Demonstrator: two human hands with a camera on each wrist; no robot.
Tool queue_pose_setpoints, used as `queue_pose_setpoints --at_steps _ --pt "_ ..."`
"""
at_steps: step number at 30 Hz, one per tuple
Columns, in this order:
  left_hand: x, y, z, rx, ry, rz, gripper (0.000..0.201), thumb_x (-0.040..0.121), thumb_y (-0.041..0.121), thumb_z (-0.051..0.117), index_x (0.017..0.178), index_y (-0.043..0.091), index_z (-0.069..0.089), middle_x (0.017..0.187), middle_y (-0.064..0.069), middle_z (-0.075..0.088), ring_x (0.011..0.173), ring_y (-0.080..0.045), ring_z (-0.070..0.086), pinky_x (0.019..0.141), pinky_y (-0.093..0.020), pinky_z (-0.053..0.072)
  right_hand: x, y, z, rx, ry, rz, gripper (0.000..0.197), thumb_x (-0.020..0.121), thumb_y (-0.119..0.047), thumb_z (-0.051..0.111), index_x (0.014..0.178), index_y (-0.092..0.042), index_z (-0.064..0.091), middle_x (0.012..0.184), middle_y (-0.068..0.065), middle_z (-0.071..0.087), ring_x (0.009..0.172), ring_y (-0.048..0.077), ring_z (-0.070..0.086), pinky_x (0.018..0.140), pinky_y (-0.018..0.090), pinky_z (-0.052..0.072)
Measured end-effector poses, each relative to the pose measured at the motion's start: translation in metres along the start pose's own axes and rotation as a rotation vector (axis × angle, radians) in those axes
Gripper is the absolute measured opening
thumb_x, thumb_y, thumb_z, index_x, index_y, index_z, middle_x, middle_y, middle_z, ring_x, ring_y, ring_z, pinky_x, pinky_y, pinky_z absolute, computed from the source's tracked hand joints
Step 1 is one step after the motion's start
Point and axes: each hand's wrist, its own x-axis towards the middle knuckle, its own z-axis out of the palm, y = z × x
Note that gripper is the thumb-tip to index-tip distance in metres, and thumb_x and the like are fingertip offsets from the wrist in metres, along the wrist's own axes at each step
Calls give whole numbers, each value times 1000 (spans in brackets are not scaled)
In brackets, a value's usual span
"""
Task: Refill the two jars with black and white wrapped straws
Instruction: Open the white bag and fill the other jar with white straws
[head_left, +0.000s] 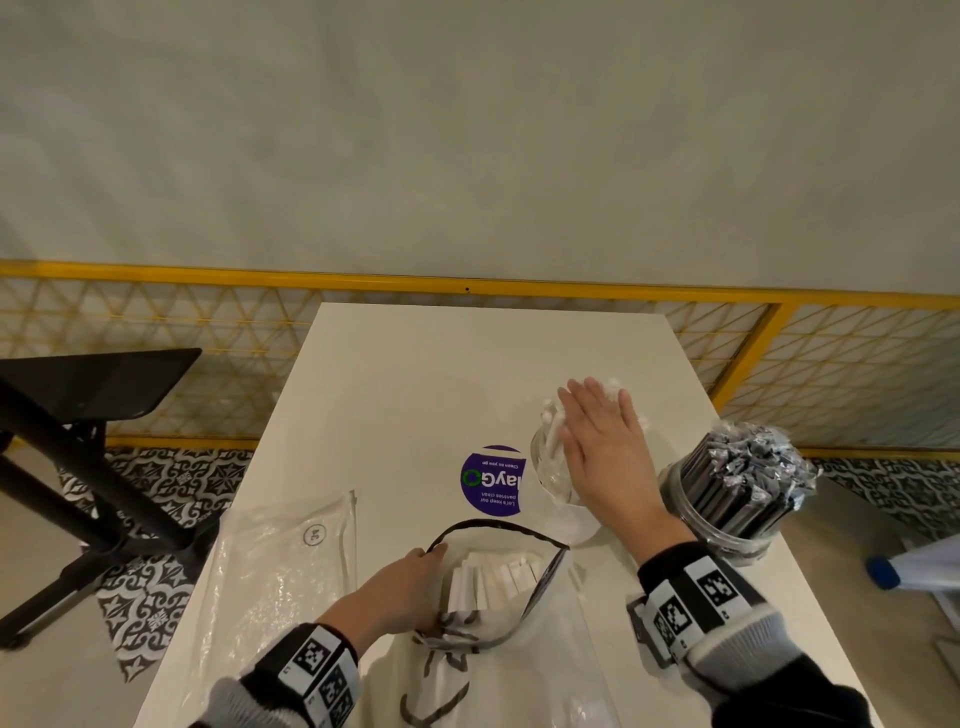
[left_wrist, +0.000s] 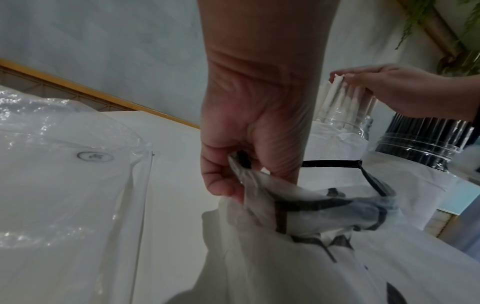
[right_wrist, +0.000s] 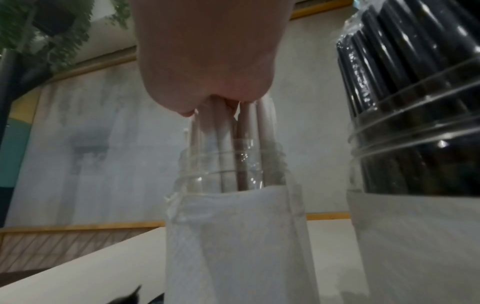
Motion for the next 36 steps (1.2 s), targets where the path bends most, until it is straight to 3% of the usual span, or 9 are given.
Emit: queue_pose_setpoints --at_steps 6,10,12,14,19,25,28,34,36 --pt "-5 -2 -6 -75 -15 9 89 81 28 64 150 21 9 142 -9 40 121 -26 51 97 -31 46 -8 -9 -3 -32 -8 24 59 98 -45 21 147 -14 27 157 3 20 147 17 5 118 46 -5" --pt "-7 -6 -11 -186 34 -1 82 85 53 57 150 26 15 144 -7 36 126 -26 47 101 -33 41 -19 -46 -6 391 181 -134 27 93 -26 49 111 -14 64 113 2 66 111 11 53 102 26 37" --pt "-7 -7 -8 -194 75 -14 76 87 56 53 148 27 19 136 -8 41 120 -27 51 98 -34 43 -31 -69 6 604 -53 -45 17 90 -23 53 90 -15 69 85 -3 69 81 3 55 80 19 46" --pt "-6 -6 -4 -164 57 -53 80 85 57 53 149 28 15 136 -11 40 119 -29 52 98 -34 43 -44 -87 26 559 -371 99 20 90 -26 52 84 -14 67 81 1 68 72 11 57 73 28 50" --pt "-6 -1 6 -183 -30 -93 93 79 52 62 149 27 6 126 -15 56 112 -29 57 94 -34 46 -72 -98 74 144 -914 339 56 93 -54 41 115 -7 60 116 11 63 109 28 57 92 36 43" --pt "-12 0 2 -160 -29 9 100 78 28 64 150 23 -4 120 -15 58 106 -28 59 82 -31 45 -85 -107 97 117 -976 326 53 84 -52 38 103 -10 65 100 13 70 94 31 64 72 34 40" --pt "-18 -1 -4 -159 -39 54 97 81 25 61 150 22 -7 121 -17 59 107 -30 59 80 -29 43 -86 -105 100 279 -971 466 63 65 -63 48 100 -13 64 94 5 68 92 24 63 74 30 46" --pt "-27 -3 -13 -211 -61 108 100 81 22 65 150 26 -6 120 -17 60 107 -29 59 78 -27 43 -83 -94 99 478 -945 605 49 72 -44 68 109 -13 57 108 4 63 99 20 58 79 25 43" --pt "-29 0 -15 -214 -66 121 99 82 22 65 150 25 -6 125 -17 57 108 -27 58 78 -24 39 -81 -95 97 555 -956 601 35 67 -40 68 93 -21 57 96 -1 62 91 17 58 79 28 47"
